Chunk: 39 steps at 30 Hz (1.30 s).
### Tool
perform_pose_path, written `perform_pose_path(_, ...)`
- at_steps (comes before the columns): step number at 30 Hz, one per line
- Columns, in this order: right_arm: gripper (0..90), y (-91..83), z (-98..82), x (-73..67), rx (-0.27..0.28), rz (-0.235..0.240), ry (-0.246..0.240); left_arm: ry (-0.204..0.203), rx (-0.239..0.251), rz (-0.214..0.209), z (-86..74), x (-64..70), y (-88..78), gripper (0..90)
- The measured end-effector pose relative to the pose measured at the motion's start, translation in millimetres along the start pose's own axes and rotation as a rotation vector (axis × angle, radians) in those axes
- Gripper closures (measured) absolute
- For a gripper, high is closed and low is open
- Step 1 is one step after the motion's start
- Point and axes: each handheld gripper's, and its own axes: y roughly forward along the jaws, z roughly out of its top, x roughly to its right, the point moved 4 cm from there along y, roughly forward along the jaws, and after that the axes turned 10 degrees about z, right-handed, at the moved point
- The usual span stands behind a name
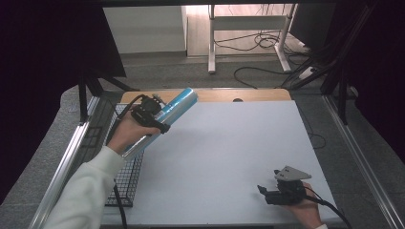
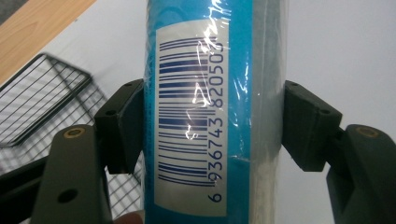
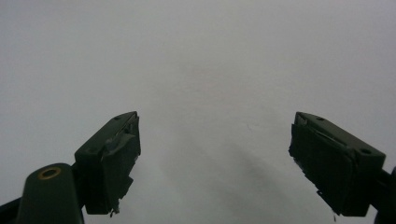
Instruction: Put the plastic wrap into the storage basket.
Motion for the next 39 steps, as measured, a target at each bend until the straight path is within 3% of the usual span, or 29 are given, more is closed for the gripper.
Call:
perform_pose_path(5,16.4,-0.3,0.4,-0.1,0.001,0.001,0.0,-0.059,-0.009,0.032,-21.6,-12.0,-9.8,31.2)
perform_pose_path(8,16.4,0.3,0.9,-0.1,-0.001,0.004,-0.002,-0.126,-0.02,0.041,-40.5,-27.2,-13.1,31.2)
perform_pose_path(9,16.4,0.3,0.9,-0.1,-0.001,0.004,-0.002,-0.126,-0.02,0.041,-40.5,-27.2,-13.1,31.2)
perform_pose_path(12,16.4,1.7,2.1,0.5,0.0,0.008,-0.002,-0.199,-0.041,0.059,-58.6,-43.6,-10.9,31.2)
perform_pose_path(13,16.4,1.7,2.1,0.5,0.0,0.008,-0.002,-0.199,-0.041,0.059,-58.6,-43.6,-10.9,31.2)
perform_pose_path(14,16.5,2.2,2.4,1.2,-0.002,0.008,-0.003,-0.236,-0.047,0.066,-67.2,-52.4,-9.4,31.2)
perform_pose_path(15,16.5,2.2,2.4,1.2,-0.002,0.008,-0.003,-0.236,-0.047,0.066,-67.2,-52.4,-9.4,31.2)
perform_pose_path(17,16.4,2.8,2.8,1.5,-0.001,0.011,-0.002,-0.301,-0.051,0.062,-79.1,-63.9,-6.5,31.2)
perform_pose_path(24,16.5,2.3,2.7,0.9,0.001,0.012,-0.002,-0.385,-0.095,0.071,-101.6,-75.0,5.4,31.2)
perform_pose_path(32,16.5,0.9,3.0,0.8,0.006,0.009,0.0,-0.432,-0.138,0.061,-117.7,-74.4,26.3,31.2)
perform_pose_path(39,16.4,1.2,2.8,0.7,0.002,0.006,-0.003,-0.447,-0.174,0.058,-129.1,-72.7,43.2,31.2)
